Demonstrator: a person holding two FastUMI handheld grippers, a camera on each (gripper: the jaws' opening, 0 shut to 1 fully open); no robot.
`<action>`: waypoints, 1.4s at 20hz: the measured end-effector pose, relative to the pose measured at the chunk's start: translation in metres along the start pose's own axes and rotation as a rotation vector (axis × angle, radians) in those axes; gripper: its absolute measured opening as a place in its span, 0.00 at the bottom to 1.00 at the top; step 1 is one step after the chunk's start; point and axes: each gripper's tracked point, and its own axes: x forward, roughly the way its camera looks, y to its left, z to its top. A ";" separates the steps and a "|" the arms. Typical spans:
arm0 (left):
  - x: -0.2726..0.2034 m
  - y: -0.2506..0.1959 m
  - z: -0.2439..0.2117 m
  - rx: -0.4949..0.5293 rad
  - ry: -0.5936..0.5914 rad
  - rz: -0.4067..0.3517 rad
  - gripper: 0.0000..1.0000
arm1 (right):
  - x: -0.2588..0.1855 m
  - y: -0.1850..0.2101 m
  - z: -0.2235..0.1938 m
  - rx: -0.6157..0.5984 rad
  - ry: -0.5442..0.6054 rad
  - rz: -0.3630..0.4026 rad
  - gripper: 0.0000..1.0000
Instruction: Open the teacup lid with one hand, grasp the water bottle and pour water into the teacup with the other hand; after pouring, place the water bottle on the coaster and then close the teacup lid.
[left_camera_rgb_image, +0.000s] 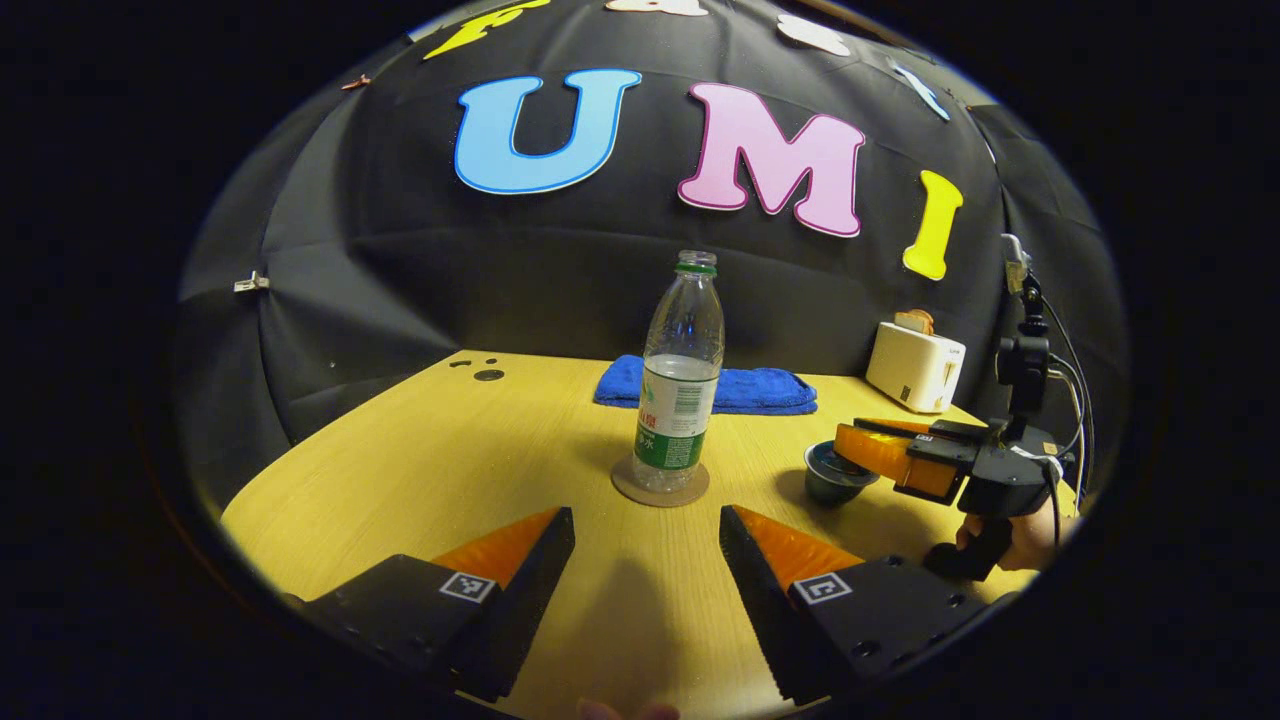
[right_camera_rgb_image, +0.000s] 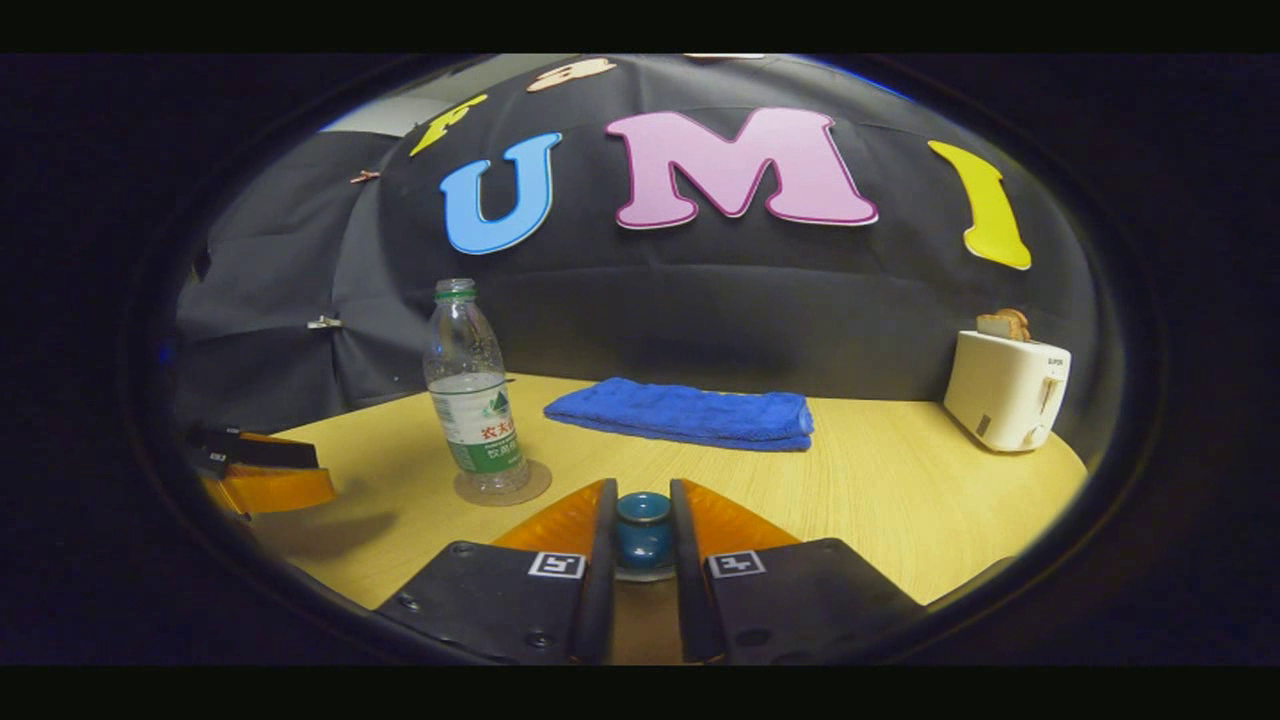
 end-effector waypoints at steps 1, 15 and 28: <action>0.000 0.001 0.001 -0.005 -0.001 -0.002 0.92 | 0.002 0.000 -0.003 -0.002 0.016 0.005 0.29; -0.020 -0.003 0.033 0.028 -0.018 -0.018 0.92 | -0.044 0.013 0.054 -0.028 -0.068 -0.027 0.95; -0.120 0.002 0.174 0.063 -0.120 -0.061 0.92 | -0.189 0.035 0.238 -0.056 -0.158 -0.135 0.95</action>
